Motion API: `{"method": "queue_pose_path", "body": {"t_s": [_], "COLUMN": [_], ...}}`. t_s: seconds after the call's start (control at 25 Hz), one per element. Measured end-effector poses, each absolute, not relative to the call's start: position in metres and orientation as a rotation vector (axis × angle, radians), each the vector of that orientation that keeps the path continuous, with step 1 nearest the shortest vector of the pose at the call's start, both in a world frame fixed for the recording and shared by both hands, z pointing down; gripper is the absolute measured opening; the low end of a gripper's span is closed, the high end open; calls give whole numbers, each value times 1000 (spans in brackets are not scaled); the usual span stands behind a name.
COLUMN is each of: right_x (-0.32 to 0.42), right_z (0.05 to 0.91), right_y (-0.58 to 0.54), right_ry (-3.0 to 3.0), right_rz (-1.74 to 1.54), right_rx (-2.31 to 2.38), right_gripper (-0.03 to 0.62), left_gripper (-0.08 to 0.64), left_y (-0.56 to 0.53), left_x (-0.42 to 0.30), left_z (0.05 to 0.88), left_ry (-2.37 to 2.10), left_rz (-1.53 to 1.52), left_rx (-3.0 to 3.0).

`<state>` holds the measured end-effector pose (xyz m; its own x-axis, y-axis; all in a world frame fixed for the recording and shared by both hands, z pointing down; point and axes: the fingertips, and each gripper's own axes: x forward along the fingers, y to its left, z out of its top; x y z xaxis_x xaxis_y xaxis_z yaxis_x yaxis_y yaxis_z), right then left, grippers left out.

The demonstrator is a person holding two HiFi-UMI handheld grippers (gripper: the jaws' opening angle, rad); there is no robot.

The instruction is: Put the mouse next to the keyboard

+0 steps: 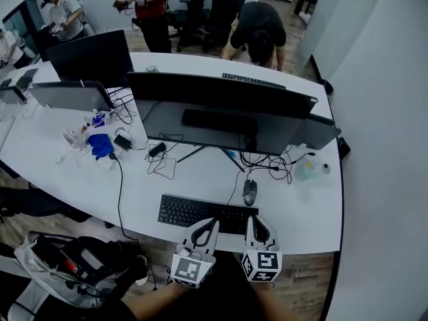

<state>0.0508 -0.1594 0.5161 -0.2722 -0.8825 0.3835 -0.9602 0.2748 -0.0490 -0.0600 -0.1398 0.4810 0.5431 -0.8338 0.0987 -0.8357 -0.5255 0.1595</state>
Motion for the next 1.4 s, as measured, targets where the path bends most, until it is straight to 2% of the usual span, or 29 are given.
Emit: {"method": "queue_pose_path", "body": {"t_s": [0.2,0.28,0.72,0.92,1.16,1.4], "right_x": [69,77,107,107,108,111], "right_z": [562,581,688,723,763,783], "right_y": [-204,-220,-279,-293,-298,-297], "right_ry": [-2210,-2182,-2000,-1944,-1857,-1800], "right_rz": [477,500,720,776,859,860], "right_rx": [1640,1639,1543,1512,1438,1395], "right_gripper": [32,87,215,233,285,290], "left_gripper": [5,5,5,5,5,5], "left_y": [-177,-189,-237,-247,-257,-260], "left_x": [-40,-34,-24,-26,-26,-31], "left_z": [489,492,510,517,522,525], "left_ry": [-1435,-1434,-1488,-1511,-1528,-1552], "left_rz": [25,32,123,144,159,184], "left_rx": [2557,2547,2485,2454,2424,2405]}}
